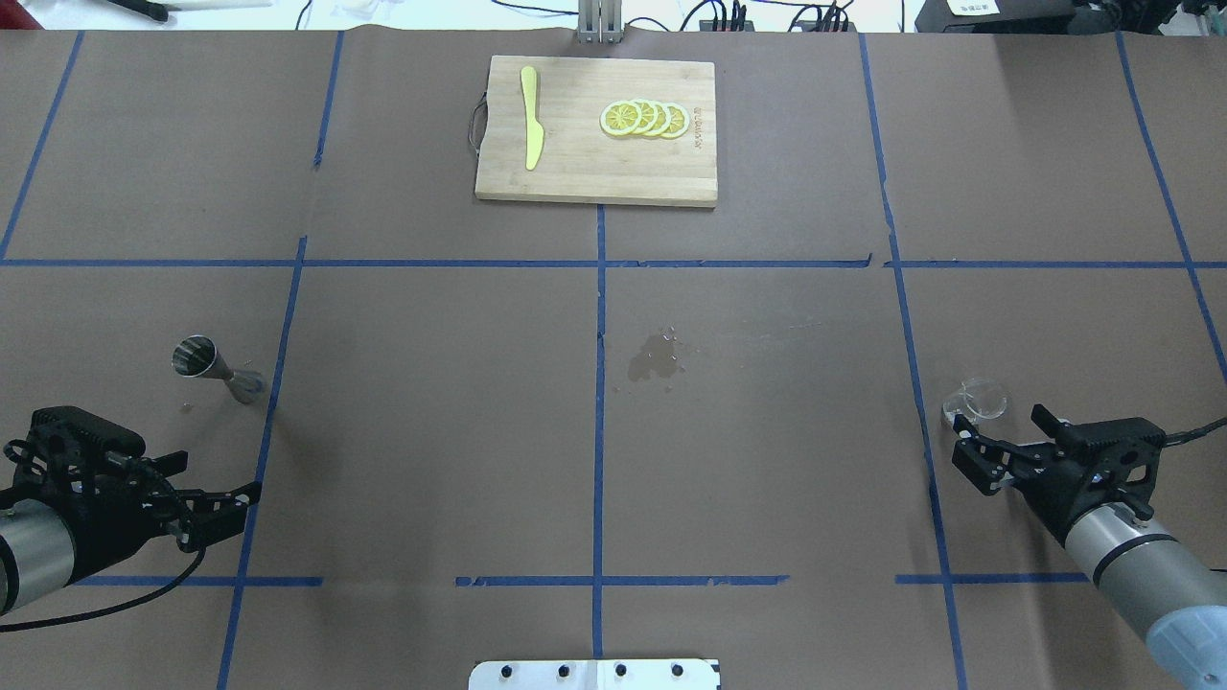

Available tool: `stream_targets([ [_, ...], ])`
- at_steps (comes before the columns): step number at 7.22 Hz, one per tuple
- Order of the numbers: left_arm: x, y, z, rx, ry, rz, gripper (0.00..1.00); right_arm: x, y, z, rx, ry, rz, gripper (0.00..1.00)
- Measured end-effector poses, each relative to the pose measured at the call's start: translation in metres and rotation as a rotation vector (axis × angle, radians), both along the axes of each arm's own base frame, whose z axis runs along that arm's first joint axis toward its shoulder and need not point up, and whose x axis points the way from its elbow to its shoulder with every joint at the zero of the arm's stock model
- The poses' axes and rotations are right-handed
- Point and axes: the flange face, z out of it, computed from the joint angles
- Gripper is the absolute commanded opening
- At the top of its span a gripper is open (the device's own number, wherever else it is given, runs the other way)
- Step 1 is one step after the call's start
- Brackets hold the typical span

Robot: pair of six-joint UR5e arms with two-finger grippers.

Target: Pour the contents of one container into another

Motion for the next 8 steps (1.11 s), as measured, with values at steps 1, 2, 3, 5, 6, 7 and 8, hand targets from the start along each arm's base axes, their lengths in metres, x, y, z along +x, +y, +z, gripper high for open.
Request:
stream_targets([
  [1, 0.000, 0.002, -0.004, -0.009, 0.009, 0.025, 1.00, 0.008, 0.006, 0.001, -0.041, 0.002, -0.054, 1.00],
  [2, -0.001, 0.006, -0.009, -0.023, 0.020, 0.059, 1.00, 0.016, 0.012, -0.002, -0.081, -0.003, -0.109, 1.00],
  [3, -0.003, 0.009, -0.014, -0.046, 0.023, 0.100, 1.00, 0.026, 0.019, -0.008, -0.126, -0.010, -0.170, 1.00],
  [5, -0.011, 0.011, -0.029, -0.138, -0.027, 0.188, 1.00, 0.046, 0.035, -0.025, -0.220, -0.027, -0.297, 1.00],
  [6, -0.014, 0.012, -0.035, -0.188, -0.062, 0.226, 1.00, 0.059, 0.044, -0.035, -0.270, -0.034, -0.364, 1.00],
  [7, -0.014, 0.013, -0.038, -0.229, -0.092, 0.256, 1.00, 0.071, 0.052, -0.044, -0.326, -0.041, -0.430, 1.00],
  [8, -0.013, 0.014, -0.038, -0.267, -0.116, 0.284, 1.00, 0.082, 0.053, -0.055, -0.401, -0.050, -0.482, 1.00],
])
